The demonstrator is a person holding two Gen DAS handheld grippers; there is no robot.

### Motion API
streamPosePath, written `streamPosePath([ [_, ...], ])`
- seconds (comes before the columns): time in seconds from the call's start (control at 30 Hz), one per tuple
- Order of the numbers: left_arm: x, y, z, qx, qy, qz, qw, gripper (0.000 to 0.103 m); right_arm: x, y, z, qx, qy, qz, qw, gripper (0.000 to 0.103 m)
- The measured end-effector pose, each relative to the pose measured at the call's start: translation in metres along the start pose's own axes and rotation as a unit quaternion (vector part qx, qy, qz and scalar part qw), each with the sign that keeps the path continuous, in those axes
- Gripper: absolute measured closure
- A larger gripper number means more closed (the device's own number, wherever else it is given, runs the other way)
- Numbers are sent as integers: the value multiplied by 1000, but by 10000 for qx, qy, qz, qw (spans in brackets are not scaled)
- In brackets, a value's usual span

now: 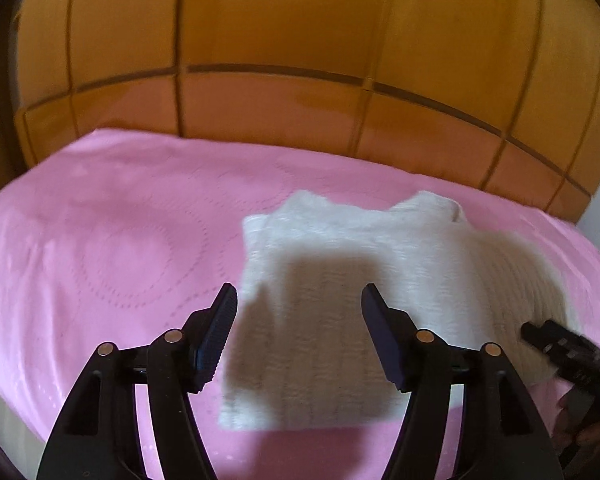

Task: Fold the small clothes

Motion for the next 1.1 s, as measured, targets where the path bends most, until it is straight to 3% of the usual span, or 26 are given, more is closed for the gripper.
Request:
streamPosePath([
  [0.27,5,14,4,301,-2,13,9995,39,-16,63,-30,603,389,765,9945,3],
  [0.4,8,12,6,256,-63,-33,9996,39,-7,75,-42,526,430,1121,9914,6],
  [0.5,14,8,7,220,-124,-85,9996,39,8,87,-45,513,261,1308,9897,13],
  [0.6,21,5,11,202,-219,-112,9995,39,31,112,-38,800,-98,1456,9861,13],
  [0.7,29,3,16,188,-354,-164,9991,39,39,132,-30,1329,-127,1099,9849,12],
  [1.0,23,11,17,284,-313,-62,9991,39,8,141,-23,1602,37,873,9832,2],
  [1.1,20,16,18,288,-292,-23,9992,39,-3,154,-15,1857,-3,568,9810,2],
])
Point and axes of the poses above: each gripper's, at about its wrist camera, not at the fingertips, and x roughly the way its jaws point, y to its right, z to its underside, the point moved 5 cm from there along x, roughly the way its jaws point, and after that the axes turned 1 degree about y, right-handed, at the moved point
